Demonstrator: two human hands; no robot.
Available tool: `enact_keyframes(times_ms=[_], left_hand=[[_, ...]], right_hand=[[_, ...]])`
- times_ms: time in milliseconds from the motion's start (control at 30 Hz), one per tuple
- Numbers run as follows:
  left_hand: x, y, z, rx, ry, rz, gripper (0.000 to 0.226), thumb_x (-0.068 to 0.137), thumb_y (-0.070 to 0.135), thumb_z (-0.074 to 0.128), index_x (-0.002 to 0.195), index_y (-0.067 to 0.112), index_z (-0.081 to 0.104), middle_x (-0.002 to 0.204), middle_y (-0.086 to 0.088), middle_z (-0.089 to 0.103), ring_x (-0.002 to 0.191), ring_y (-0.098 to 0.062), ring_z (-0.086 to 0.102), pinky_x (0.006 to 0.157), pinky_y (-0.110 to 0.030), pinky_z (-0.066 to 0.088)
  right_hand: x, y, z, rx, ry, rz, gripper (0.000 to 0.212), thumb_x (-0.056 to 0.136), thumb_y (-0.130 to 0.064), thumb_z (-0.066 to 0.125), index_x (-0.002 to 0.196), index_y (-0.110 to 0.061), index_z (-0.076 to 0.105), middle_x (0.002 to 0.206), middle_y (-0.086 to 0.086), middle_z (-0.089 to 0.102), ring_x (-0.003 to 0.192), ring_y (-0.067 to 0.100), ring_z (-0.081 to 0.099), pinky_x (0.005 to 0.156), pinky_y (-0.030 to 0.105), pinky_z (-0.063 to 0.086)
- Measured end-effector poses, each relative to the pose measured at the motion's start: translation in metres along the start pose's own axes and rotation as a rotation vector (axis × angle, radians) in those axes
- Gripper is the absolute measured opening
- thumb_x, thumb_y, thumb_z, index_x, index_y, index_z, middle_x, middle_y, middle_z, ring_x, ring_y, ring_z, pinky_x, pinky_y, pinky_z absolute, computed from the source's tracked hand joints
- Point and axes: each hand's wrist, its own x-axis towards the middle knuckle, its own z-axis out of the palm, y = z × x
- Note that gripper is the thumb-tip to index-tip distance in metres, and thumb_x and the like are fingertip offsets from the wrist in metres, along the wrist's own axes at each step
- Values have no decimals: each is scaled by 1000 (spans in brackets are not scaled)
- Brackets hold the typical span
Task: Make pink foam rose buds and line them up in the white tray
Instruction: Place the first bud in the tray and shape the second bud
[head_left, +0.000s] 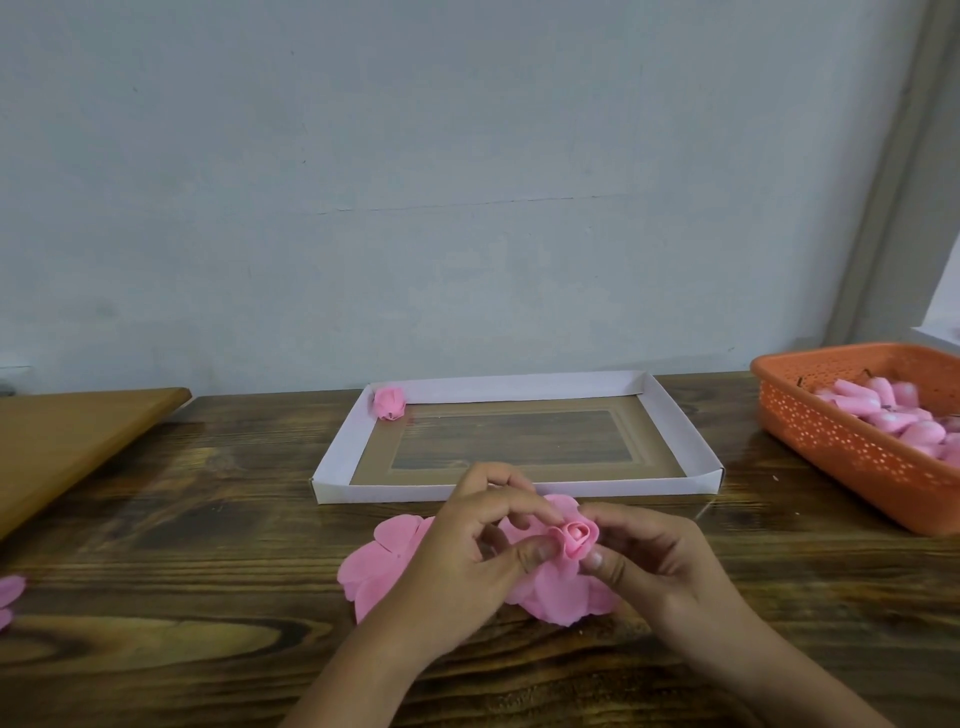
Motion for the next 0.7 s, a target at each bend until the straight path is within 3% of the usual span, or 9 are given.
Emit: enact_keyframes(times_ms=[267,433,700], left_hand=[[-1,0,3,11,74,19,11,73,51,75,84,49,74,103,25,55,94,-5,58,73,-17,50],[-1,1,4,38,39,19,16,75,59,70,90,56,73,103,26,53,97,-7,58,75,-17,51],[-3,-4,9,34,158,63,22,76,55,73,83,35,75,97,19,58,91,-12,59,71,-21,53]], right_hand=[[0,1,1,2,38,0,31,87,-10,67,116,-15,76,113,5,76,110,23,71,92,35,58],[0,-2,1,-4,31,-6,30,87,-13,67,112,-25,76,113,2,77,109,22,71,91,32,58],[0,-2,2,53,43,-3,32,88,-7,65,119,-11,73,114,6,76,110,24,71,88,31,59]])
